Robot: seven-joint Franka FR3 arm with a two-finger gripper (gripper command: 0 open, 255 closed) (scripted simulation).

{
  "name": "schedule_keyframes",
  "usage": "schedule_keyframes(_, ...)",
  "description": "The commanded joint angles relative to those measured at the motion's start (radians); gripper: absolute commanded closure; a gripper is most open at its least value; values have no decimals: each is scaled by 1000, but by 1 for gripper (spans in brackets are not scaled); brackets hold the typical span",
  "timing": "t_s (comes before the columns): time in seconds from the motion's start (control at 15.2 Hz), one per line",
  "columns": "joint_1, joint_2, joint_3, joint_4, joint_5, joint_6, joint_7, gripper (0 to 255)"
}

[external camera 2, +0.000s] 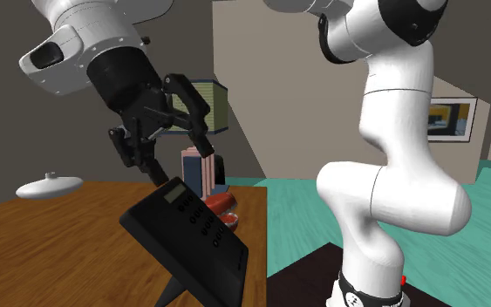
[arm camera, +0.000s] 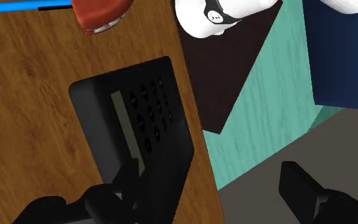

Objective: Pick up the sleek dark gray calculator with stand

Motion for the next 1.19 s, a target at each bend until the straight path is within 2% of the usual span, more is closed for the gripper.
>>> schedule_keyframes(0.0,1,272,-96,224,119,-187,-295,0)
schedule_keyframes(0.07,-33,403,-107,339,168,-287,-418,0)
schedule_keyframes(0.2,-54,396,-77,310,161,-258,-418,0)
schedule_keyframes(0.53,-49,397,-73,243,154,-193,-432,0)
schedule_keyframes(0.73,-49,397,-72,236,154,-186,-434,0)
schedule_keyframes(0.79,-48,395,-72,234,153,-184,-433,255)
schedule_keyframes(1.12,-48,395,-72,233,153,-184,-433,255)
